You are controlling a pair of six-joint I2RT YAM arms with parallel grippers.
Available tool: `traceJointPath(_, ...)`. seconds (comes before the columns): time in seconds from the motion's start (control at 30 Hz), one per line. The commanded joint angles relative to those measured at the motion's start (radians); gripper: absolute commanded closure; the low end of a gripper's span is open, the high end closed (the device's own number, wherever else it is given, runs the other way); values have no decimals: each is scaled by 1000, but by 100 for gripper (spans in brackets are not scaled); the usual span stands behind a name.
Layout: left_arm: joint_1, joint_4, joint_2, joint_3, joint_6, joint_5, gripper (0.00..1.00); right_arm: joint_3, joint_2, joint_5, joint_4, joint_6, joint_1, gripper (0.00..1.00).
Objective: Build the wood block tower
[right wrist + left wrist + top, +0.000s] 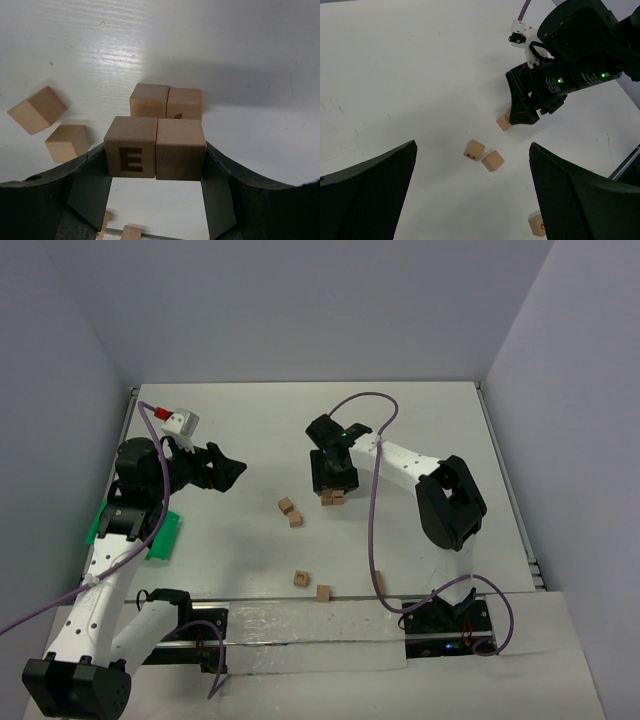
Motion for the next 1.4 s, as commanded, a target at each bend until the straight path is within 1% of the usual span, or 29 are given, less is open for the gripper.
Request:
traceJointPath(0.0,7,53,-17,-5,-14,27,1,40,9,15,-7,-9,9,90)
traceJointPath(0.4,14,78,-22,-23,-24,42,1,14,1,51,10,-35,14,90)
traceJointPath(0.67,15,72,-21,-20,-19,44,1,-28,-27,95,48,-40,21,90)
traceJointPath(0.87,20,79,-18,-19,-27,49,1,-47,-37,98,74,-36,23,90)
traceJointPath(1.13,23,79,-21,-22,-27,52,1,-47,-41,85,87,-27,25,84)
traceJointPath(1.37,24,89,-22,-25,-30,55,1,-45,-38,82,90,-28,25,80)
